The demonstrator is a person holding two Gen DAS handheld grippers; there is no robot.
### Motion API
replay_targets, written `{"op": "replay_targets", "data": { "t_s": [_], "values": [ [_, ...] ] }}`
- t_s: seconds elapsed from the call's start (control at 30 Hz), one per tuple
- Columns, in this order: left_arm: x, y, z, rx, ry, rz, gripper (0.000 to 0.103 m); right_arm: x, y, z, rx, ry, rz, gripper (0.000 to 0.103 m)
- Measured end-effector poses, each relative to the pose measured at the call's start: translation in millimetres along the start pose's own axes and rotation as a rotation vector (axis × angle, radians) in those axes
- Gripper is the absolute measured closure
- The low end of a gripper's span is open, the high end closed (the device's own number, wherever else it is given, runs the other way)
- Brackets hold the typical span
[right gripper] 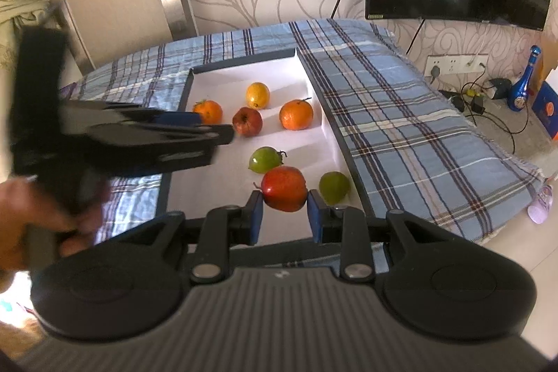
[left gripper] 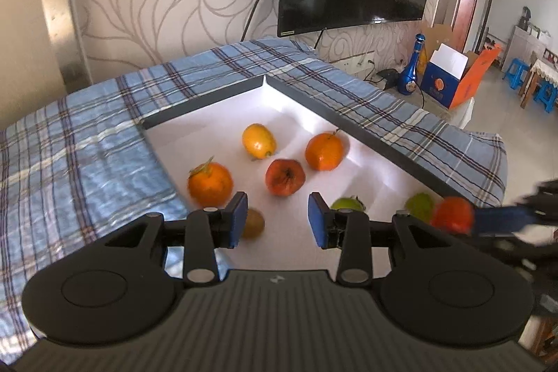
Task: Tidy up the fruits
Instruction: 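Open the left gripper to drop the kiwi in the tray while the right gripper releases the apple, then grasp a tangerine with the left gripper while the right gripper grasps a small brown kiwi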
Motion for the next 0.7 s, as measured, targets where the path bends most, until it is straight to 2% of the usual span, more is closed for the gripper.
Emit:
{"op": "replay_targets", "data": {
  "t_s": [0.4,0.47,0.53,0.7],
  "values": [
    [-27.7,41.2,-34.7,0.034,0.063,-0.01,0.054,-4.1,-48.6,11.9,-0.037,0.041,-0.086,0.071],
    [-32.5,44.1,-42.5,0.041,0.085,-0.017,0.054,-1.8,-50.0,8.8,-0.04,0.055,-0.085,0.071],
    [-35.8,45.8,-49.9,0.051,0.104,-0.023,0.054,2.9,-49.5,3.3,-0.039,0.075,-0.069,0.065],
    [-47.1,51.8,-69.3,0.086,0.139,-0.029,0.054,18.4,-46.8,-15.5,-0.012,0.122,-0.027,0.064]
  ]
}}
Point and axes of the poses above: each gripper's, at about its wrist camera, not at the fingertips, and y roughly against the way its jaws point, z to its right, x to its top, the point moved 8 cm from there along -y, roughly the way its jaws point, and after that the axes turned 10 degrees about x, right-handed, at the moved point
